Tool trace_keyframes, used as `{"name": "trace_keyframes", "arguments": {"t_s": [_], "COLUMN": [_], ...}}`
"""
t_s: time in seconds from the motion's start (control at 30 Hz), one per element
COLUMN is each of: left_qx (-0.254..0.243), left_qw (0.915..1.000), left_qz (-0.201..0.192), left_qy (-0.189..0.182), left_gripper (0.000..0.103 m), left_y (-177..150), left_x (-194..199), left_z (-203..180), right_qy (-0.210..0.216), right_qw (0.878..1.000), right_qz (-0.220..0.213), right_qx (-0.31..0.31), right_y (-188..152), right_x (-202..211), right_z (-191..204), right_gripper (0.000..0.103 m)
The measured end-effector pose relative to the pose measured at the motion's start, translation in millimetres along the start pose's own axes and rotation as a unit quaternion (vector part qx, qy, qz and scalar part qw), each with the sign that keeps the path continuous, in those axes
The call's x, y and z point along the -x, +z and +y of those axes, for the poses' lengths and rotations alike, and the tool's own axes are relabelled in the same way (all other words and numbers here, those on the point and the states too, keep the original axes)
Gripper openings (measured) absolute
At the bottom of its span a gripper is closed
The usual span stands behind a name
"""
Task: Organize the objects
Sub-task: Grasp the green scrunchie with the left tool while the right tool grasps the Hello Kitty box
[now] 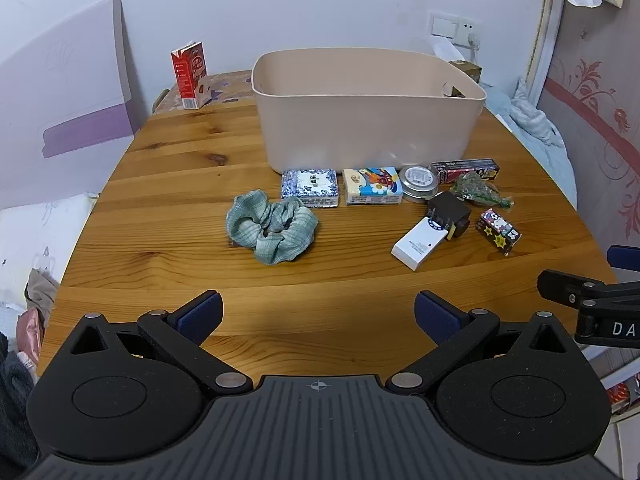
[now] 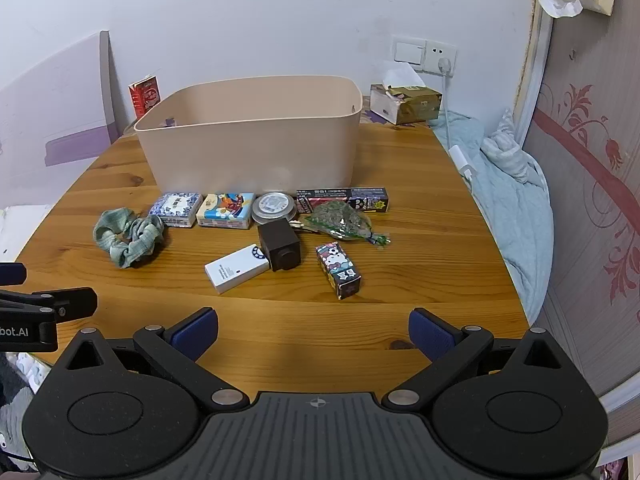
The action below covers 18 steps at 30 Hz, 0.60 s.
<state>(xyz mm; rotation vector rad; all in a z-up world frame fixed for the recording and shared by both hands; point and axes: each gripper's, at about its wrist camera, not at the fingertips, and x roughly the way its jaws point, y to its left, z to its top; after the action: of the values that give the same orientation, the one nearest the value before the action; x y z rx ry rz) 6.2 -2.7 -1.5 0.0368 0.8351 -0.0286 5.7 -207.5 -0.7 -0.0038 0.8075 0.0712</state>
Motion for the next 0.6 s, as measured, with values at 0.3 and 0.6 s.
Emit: {"name": "trace_keyframes", "arguments": {"t_s": [0.3, 0.6], "left_qx": [0.002, 0.006], "left_qw": [0.9999, 0.9999], "left_qz": [0.01, 0.009], "left_qy": [0.001, 0.002], "left_gripper": [0.103, 0.103], "left_y": [6, 11], "left_x": [-10, -28], "left_z": [8, 18], "right_qy": [0.001, -0.003], "right_qw": [1.0, 1.0], "right_qz": [0.008, 0.013], "right_qx": [0.0, 0.0], "right_y": [2, 9], "right_x": [-7, -21], "right_z": [0, -1], "right_gripper": [0.103, 0.103]}}
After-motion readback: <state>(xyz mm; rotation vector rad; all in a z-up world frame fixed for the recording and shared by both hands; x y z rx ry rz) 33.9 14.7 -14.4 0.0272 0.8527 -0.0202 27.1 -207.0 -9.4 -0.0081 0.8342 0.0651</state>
